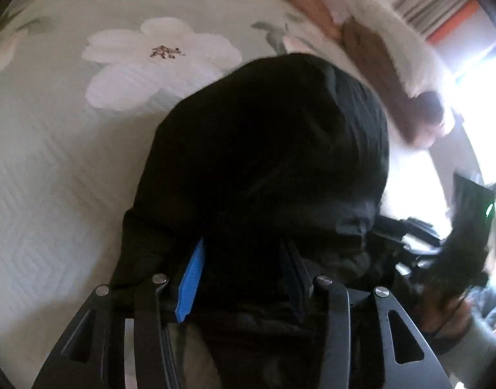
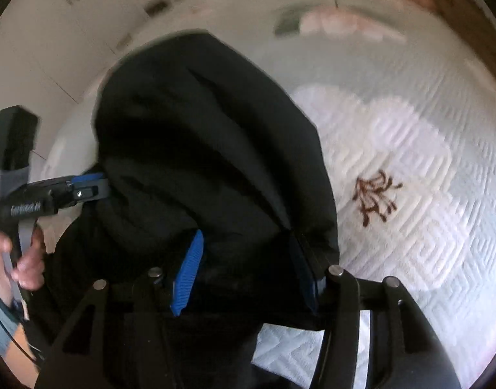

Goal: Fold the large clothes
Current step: 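Lift the hood with both grippers and fold it toward the jacket hem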

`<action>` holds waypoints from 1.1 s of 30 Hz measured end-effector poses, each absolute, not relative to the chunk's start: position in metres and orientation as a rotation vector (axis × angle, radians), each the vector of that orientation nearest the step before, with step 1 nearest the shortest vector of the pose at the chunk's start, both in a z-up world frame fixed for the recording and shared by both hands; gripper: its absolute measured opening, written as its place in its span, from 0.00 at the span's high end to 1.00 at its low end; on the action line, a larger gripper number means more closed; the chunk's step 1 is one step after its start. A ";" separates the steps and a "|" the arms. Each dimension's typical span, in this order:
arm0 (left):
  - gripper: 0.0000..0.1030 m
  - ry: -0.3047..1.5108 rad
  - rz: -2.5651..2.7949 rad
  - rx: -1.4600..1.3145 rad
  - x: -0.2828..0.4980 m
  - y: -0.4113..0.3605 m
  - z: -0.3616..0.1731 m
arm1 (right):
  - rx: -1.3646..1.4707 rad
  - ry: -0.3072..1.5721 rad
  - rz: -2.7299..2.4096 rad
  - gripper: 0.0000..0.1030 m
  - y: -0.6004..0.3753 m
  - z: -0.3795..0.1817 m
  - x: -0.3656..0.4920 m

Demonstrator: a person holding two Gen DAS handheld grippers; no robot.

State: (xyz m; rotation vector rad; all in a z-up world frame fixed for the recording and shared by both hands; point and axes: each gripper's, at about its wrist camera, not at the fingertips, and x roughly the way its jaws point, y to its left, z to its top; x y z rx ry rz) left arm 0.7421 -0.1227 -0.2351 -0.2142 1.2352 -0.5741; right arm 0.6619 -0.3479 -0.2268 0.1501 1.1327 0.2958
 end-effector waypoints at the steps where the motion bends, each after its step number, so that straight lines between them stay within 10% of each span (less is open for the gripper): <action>1: 0.55 1.244 -0.570 -0.231 0.745 -0.120 -0.233 | 0.158 1.142 0.292 0.45 -0.349 -0.226 0.663; 9: 0.54 1.081 -0.628 -0.089 0.723 -0.107 -0.165 | 0.229 1.122 0.354 0.40 -0.401 -0.173 0.655; 12: 0.27 1.050 -0.586 -0.113 0.744 -0.088 -0.148 | 0.306 1.109 0.352 0.34 -0.435 -0.169 0.656; 20: 0.26 1.362 -0.710 -0.416 0.818 -0.087 -0.236 | 0.576 1.289 0.588 0.51 -0.428 -0.247 0.721; 25: 0.79 1.251 -0.734 -0.314 0.794 -0.105 -0.229 | 0.450 1.220 0.623 0.63 -0.391 -0.235 0.723; 33: 0.85 0.963 -0.811 -0.024 0.683 -0.106 -0.106 | 0.193 1.048 0.610 0.82 -0.377 -0.126 0.646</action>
